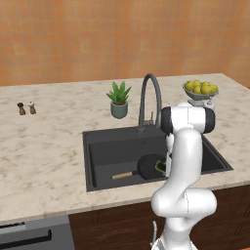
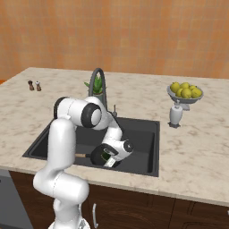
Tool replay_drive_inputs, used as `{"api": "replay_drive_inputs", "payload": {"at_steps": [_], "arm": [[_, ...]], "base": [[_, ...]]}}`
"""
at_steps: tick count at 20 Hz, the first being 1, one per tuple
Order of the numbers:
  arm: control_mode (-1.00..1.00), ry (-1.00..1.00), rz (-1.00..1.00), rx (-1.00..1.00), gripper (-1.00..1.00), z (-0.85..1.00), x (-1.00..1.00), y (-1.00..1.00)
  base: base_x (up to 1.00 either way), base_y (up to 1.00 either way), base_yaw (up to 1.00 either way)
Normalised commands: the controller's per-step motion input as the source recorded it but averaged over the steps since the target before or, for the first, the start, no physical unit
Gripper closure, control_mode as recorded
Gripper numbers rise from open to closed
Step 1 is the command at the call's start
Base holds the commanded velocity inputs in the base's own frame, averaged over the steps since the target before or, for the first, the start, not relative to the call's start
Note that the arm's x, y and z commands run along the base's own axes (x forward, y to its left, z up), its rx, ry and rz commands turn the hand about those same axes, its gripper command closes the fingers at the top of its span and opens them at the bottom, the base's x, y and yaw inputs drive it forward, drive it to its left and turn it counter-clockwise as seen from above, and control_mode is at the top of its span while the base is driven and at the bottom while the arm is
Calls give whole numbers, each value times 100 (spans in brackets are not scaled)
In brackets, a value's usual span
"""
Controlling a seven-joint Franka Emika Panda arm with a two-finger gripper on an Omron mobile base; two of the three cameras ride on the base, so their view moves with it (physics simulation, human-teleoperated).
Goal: Pick the pan and sponge and place them into the sink. Then turn on the water.
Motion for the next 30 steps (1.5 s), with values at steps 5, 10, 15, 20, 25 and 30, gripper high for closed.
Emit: {"api": "replay_drive_inputs", "payload": {"at_steps": [5,10,15,20,25,30], "arm": [[-100,-7,0,0,100,-4,31,0],[-100,-1,0,0,100,-13,41,0],[-100,-1,1,1,100,-19,46,-1],[-100,-2,6,3,-100,-17,27,-14],[-100,-13,7,12,-100,4,0,-26],[-100,-6,3,7,-100,14,0,-2]], "base": [[0,0,0],[0,0,0],[0,0,0],[0,0,0],[0,0,0],[0,0,0]]}}
